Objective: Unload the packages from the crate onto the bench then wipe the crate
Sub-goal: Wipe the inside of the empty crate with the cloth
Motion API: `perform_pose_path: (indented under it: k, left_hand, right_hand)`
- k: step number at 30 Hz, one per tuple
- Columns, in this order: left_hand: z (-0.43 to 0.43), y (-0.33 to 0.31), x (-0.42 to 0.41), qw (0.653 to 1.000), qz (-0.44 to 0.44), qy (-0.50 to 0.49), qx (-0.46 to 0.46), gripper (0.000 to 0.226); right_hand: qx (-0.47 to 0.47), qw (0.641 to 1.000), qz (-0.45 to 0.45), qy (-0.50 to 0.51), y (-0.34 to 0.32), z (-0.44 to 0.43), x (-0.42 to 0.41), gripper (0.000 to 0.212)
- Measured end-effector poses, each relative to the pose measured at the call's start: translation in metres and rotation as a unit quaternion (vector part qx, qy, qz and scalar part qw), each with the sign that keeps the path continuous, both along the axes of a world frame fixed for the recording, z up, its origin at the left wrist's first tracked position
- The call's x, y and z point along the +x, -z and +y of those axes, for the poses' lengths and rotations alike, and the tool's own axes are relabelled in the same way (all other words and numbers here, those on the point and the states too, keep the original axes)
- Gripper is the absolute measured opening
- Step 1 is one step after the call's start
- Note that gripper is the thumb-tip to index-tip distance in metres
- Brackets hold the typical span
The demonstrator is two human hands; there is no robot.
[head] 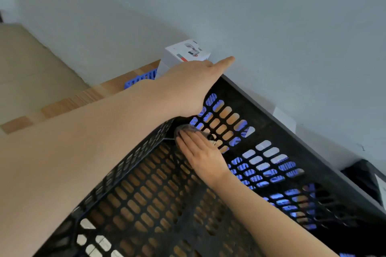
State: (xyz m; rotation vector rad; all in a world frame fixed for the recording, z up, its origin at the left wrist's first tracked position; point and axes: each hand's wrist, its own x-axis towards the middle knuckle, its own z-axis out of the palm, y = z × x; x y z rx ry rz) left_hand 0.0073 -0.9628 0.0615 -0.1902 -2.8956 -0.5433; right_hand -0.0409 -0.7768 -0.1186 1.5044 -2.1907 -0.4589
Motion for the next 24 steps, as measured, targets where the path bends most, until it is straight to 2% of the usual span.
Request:
perform_pose_path:
  k: [2,5,8,13,16,20,24]
  left_hand:
    - [0.0,0.0,0.001,1.0,0.001,-0.003,-0.005,0.107]
    - [0.0,0.001,-0.001,1.0,0.007,0.003,0.0,0.105]
    - [0.001,0.002,-0.001,1.0,0.012,0.006,0.008,0.102]
    - [0.001,0.005,-0.004,1.0,0.021,0.007,-0.001,0.099]
    - [0.002,0.008,-0.005,1.0,0.023,0.005,0.003,0.093]
    - [0.005,0.01,-0.005,0.999,0.027,0.014,-0.03,0.089]
    - [0.011,0.014,-0.006,0.991,0.041,0.025,-0.121,0.088]
  right_hand:
    - [0.084,0.996,-0.012,0.014,0.023,0.001,0.004,0.043]
    - [0.121,0.992,-0.01,0.037,0.023,-0.004,0.005,0.049]
    - [0.077,0.997,0.014,0.025,-0.011,0.002,0.011,0.053]
    - [-0.054,0.996,0.028,0.072,-0.098,0.024,0.02,0.06]
    - [-0.086,0.991,0.04,0.095,-0.122,0.034,0.022,0.061]
    - [-0.061,0.994,0.041,0.086,-0.083,0.037,0.02,0.052]
    - [0.015,0.995,-0.019,0.094,-0.006,0.04,0.021,0.055]
